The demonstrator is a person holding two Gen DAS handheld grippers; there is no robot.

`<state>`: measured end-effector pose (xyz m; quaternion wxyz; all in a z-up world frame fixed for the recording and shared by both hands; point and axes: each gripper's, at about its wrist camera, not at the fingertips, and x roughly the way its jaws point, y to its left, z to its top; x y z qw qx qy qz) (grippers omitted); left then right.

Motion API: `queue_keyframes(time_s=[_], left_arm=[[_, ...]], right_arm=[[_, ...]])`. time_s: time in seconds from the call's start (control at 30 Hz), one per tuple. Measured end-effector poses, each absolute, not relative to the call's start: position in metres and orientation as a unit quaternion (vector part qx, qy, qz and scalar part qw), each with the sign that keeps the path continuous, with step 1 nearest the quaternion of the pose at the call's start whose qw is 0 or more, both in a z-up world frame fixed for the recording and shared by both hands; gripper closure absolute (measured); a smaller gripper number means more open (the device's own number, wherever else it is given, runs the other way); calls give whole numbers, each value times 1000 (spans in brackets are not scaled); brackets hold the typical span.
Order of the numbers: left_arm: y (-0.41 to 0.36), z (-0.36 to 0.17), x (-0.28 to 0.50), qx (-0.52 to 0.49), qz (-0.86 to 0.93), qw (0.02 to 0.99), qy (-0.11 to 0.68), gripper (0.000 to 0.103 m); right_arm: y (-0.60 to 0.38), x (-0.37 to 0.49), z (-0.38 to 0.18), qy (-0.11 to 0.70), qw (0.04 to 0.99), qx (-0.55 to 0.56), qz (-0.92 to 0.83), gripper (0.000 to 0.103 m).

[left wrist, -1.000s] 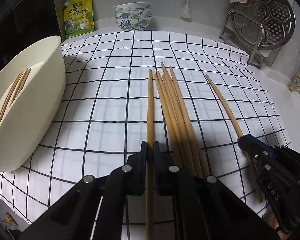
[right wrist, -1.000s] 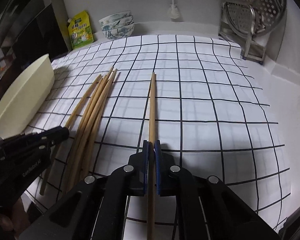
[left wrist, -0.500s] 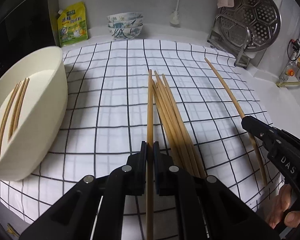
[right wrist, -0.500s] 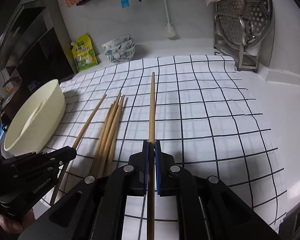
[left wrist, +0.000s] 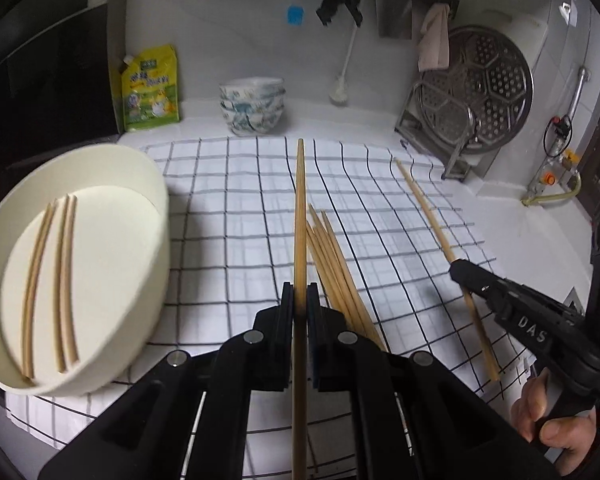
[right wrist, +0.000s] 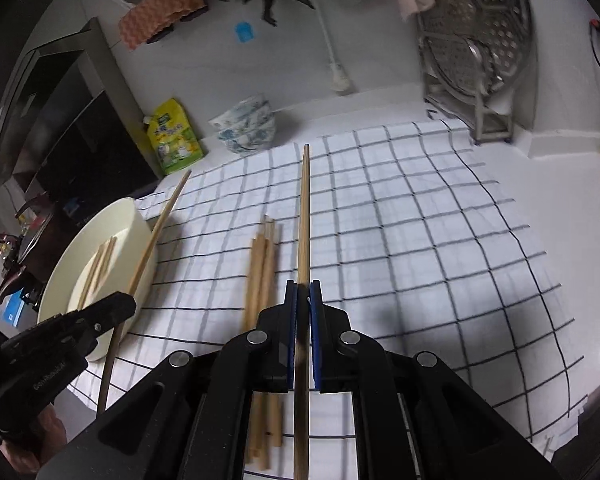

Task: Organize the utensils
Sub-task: 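Carry both chopsticks into the cream basin and open both tools to release them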

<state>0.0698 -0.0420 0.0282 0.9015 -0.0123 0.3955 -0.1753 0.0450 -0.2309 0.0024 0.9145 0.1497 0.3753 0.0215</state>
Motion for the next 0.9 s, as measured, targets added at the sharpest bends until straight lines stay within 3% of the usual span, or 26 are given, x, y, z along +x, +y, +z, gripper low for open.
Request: queue_keyframes(time_s=[0.4, 0.9], left_arm=[[85, 53, 89, -34, -88, 931, 353, 96], [185, 12, 131, -66, -20, 917, 392, 96]], right_arm=[[-103, 106, 41, 360, 915, 115, 142, 97], [43, 185, 8, 448, 860, 76, 232, 97]])
